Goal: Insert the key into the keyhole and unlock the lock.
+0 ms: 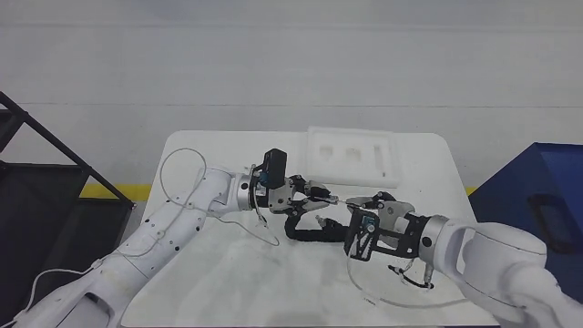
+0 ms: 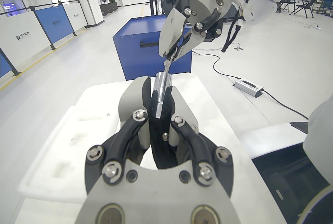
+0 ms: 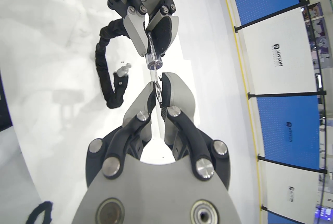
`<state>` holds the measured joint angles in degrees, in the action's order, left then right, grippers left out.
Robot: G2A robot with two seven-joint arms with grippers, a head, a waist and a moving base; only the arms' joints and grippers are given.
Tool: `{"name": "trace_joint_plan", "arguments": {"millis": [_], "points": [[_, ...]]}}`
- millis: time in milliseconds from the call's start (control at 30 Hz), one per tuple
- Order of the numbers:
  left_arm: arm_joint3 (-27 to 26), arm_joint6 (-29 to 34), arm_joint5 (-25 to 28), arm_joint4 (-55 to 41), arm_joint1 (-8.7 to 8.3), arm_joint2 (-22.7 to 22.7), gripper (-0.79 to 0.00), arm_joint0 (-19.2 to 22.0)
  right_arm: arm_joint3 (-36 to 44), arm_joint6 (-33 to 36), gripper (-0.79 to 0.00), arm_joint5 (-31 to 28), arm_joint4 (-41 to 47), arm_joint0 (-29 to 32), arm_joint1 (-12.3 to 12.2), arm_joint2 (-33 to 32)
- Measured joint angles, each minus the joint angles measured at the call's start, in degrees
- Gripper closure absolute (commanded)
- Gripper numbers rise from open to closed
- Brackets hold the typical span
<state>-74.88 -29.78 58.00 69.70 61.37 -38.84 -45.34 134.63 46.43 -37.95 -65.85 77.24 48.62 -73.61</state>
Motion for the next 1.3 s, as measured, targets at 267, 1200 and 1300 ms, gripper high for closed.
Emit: {"name": "trace_joint_plan", "arguments": {"millis": [267, 1200, 1300], "points": [[0.05, -1.44, 0.0, 2.39, 0.24, -0.35, 0.0, -0.36, -0.87, 7.59, -0.785, 5.72, 13.83, -1.49, 0.05, -1.15], [13.14, -0.7, -5.73, 12.97, 3.68, 4.72, 0.0, -3.89, -4.27, 8.49, -0.785, 14.13, 37.17, 1.92, -0.6, -10.27], [14.5, -0.48, -5.17, 13.86, 4.76, 6.65, 0.0, -3.61, -4.83, 8.34, -0.785, 14.06, 38.06, 1.95, -0.61, -9.97]]}}
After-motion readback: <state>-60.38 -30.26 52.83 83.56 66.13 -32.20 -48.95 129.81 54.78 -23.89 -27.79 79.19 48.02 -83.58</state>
